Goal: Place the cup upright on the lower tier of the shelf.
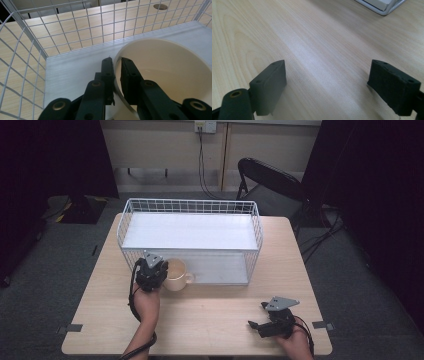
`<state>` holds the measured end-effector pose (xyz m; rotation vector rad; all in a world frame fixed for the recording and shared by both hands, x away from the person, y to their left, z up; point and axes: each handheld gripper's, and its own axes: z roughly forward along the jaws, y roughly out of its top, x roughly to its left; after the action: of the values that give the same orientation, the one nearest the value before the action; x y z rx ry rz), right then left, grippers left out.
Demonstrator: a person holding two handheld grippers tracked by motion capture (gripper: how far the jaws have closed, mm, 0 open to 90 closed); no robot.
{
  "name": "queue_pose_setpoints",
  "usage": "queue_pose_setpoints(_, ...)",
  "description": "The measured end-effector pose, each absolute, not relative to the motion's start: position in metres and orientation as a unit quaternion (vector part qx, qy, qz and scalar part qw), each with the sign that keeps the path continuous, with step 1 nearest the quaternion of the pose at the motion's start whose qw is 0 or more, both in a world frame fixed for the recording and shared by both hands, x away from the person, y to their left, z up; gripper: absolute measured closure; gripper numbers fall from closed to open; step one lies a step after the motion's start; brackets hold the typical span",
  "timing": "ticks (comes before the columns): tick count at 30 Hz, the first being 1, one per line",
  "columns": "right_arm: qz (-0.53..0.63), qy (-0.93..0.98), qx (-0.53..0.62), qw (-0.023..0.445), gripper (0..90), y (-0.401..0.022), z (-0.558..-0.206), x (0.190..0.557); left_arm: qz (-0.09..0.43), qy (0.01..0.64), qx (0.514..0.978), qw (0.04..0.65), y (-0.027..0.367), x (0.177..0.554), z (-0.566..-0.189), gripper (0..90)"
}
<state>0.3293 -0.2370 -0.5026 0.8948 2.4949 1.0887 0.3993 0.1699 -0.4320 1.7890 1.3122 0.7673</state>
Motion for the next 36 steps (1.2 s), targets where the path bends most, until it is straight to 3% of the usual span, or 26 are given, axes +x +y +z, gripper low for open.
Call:
queue_pose_setpoints(29,0.376,0.862,0.309,0.138,14.1,-0.237,-0.5026,0.3293,0.301,0.532,0.686,0.395,0.1712,0.4051,-0.4356,80.8)
queue_pose_setpoints(36,0.376,0.862,0.309,0.138,14.1,-0.237,-0.5026,0.3293,0.301,0.532,0.678,0.409,0.1743,0.4033,-0.4296,71.0)
